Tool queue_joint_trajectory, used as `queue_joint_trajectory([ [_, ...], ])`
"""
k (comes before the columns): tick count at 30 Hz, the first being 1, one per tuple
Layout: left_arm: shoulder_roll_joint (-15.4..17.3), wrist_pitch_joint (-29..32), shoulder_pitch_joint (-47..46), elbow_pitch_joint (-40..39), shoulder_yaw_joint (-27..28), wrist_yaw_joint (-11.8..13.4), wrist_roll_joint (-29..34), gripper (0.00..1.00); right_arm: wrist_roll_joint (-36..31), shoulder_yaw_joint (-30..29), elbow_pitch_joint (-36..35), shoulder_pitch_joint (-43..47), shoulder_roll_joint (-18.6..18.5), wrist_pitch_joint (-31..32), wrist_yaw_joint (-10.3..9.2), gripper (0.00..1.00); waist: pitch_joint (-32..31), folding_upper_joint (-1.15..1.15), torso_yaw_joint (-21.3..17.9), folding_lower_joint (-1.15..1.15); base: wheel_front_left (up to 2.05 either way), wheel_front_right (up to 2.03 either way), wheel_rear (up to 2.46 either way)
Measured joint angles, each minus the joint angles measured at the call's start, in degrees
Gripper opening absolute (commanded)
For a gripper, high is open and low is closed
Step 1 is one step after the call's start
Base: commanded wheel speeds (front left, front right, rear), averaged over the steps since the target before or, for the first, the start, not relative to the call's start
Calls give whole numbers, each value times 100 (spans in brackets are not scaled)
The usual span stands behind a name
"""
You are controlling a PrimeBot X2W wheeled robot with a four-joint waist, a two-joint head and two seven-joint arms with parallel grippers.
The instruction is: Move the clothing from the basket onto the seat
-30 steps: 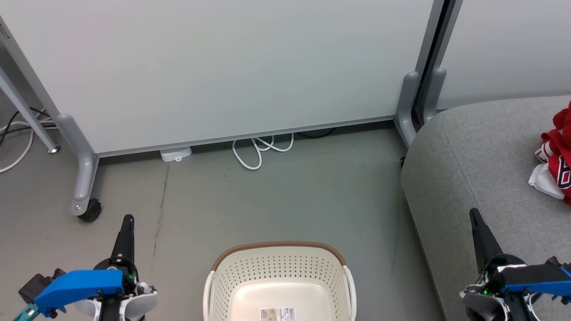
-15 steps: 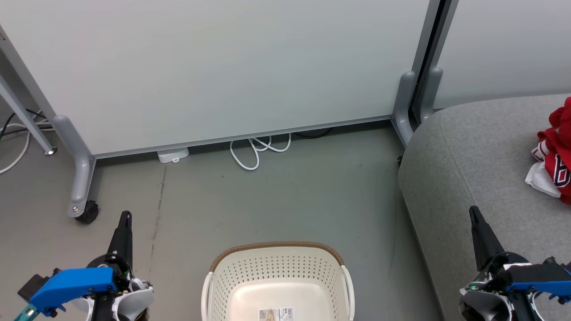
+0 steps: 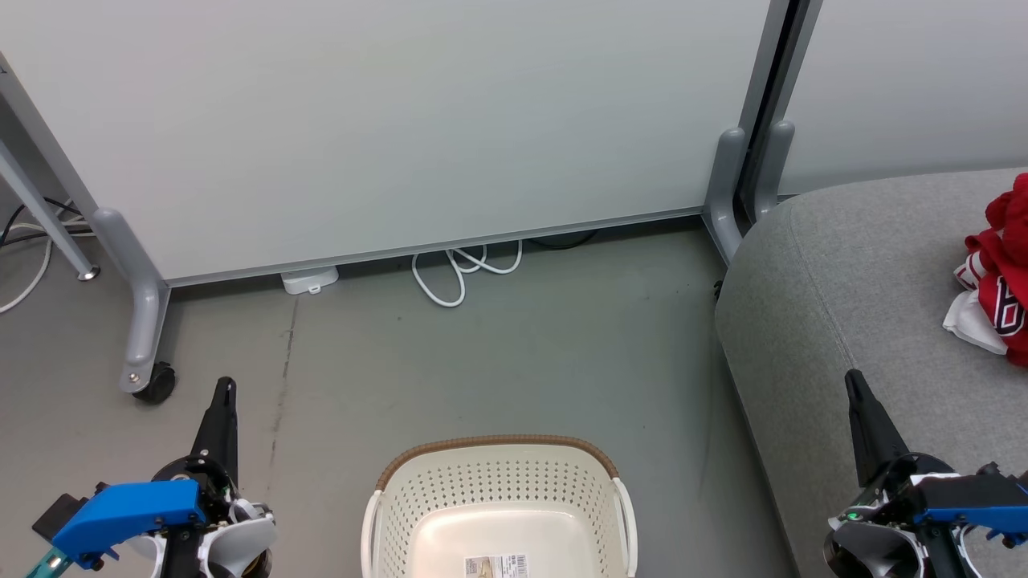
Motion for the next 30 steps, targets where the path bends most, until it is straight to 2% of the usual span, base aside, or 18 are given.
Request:
queue_joint_trajectory([
  [30, 0, 0, 0, 0, 0, 0, 1, 0, 0, 0, 0, -1, 0, 0, 0, 0, 0, 0, 0, 0, 0, 0, 0],
])
